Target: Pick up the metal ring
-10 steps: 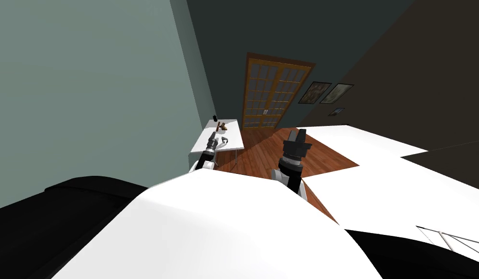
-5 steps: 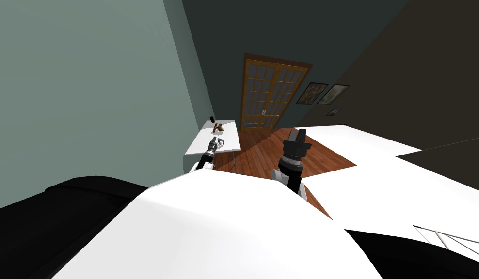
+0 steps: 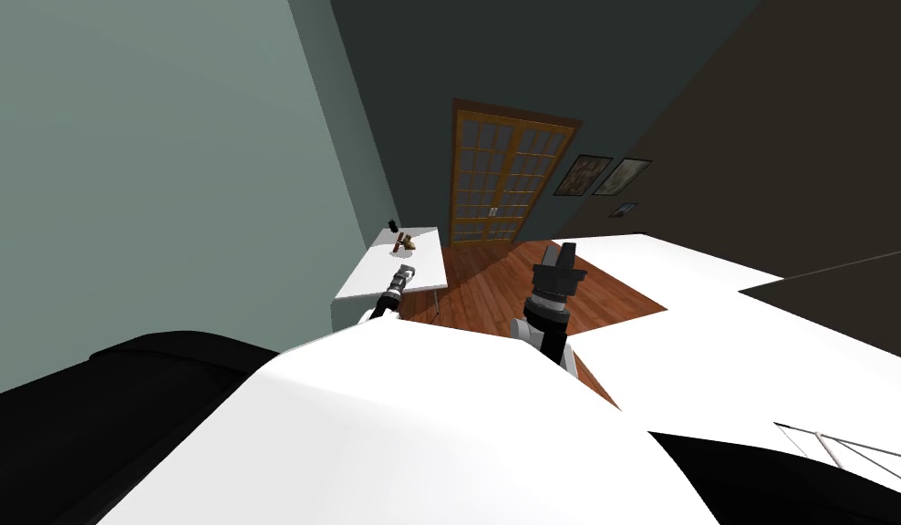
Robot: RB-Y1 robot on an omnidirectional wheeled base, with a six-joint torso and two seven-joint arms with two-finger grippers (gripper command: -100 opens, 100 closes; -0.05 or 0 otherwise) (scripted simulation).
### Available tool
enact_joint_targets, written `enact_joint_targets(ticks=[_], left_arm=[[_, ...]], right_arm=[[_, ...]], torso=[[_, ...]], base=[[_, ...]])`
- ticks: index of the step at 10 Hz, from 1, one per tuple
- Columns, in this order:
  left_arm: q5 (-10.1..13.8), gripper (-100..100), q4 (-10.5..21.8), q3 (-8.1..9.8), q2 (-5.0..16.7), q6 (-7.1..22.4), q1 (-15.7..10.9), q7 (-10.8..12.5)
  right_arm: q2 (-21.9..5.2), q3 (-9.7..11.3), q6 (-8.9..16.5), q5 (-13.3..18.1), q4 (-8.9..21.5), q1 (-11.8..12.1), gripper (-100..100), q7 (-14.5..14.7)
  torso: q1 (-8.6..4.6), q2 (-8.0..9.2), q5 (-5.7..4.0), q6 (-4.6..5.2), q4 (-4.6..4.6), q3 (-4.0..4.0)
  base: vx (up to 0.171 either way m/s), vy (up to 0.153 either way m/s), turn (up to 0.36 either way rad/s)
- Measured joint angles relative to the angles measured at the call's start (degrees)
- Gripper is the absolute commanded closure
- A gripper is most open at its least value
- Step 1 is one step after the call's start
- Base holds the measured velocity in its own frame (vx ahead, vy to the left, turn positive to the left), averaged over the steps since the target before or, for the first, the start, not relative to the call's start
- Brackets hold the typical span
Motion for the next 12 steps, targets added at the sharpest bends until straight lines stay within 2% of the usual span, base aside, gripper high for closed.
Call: enact_joint_targets(ticks=[1, 2, 3, 4, 8, 10, 12], left_arm=[[-0.90, -100, 0.54, 0.29, -0.69, 0.98, 0.24, 0.02], [-1.01, 0, 0.61, 0.31, -0.77, 1.19, 0.25, 0.00], [-1.00, -100, 0.60, 0.31, -0.77, 1.17, 0.24, 0.00], [-1.00, 100, 0.60, 0.30, -0.77, 1.17, 0.24, 0.00], [-1.00, 100, 0.60, 0.30, -0.77, 1.17, 0.23, 0.00], [-1.00, -100, 0.60, 0.30, -0.77, 1.17, 0.23, 0.00], [-0.91, -100, -1.31, 2.10, -0.16, 2.81, 1.49, -0.97]], right_arm=[[0.00, 0.00, 0.00, 0.00, 0.00, 0.00, 0, 0.00], [0.00, 0.00, 0.00, 0.00, 0.00, 0.00, 0, 0.00], [0.00, 0.00, 0.00, 0.00, 0.00, -0.01, 0, 0.00], [0.00, 0.00, 0.00, 0.00, 0.00, -0.01, 0, 0.00], [0.00, 0.00, 0.00, 0.00, 0.00, -0.01, 0, 0.00], [0.00, 0.00, 0.00, 0.00, 0.00, -0.01, 0, 0.00], [0.02, 0.02, 0.00, 0.00, 0.00, -0.02, 0, 0.00]], torso=[[-0.02, -0.11, 0.00, 0.01, -0.02, -0.06], [0.05, 0.06, 0.01, 0.00, 0.00, 0.02], [0.11, 0.25, 0.02, 0.00, 0.05, 0.14], [0.13, 0.33, 0.03, 0.00, 0.07, 0.18], [0.14, 0.39, 0.03, 0.00, 0.08, 0.22], [0.14, 0.39, 0.03, 0.00, 0.08, 0.22], [-0.68, 0.59, -0.14, 0.00, 0.12, 0.33]], base=[[0.067, -0.019, -0.004], [0.011, -0.004, 0.002], [0.006, -0.002, 0.000], [0.000, 0.000, 0.000], [0.000, 0.000, 0.000], [-0.016, -0.072, -0.017], [-0.041, -0.230, -0.001]])
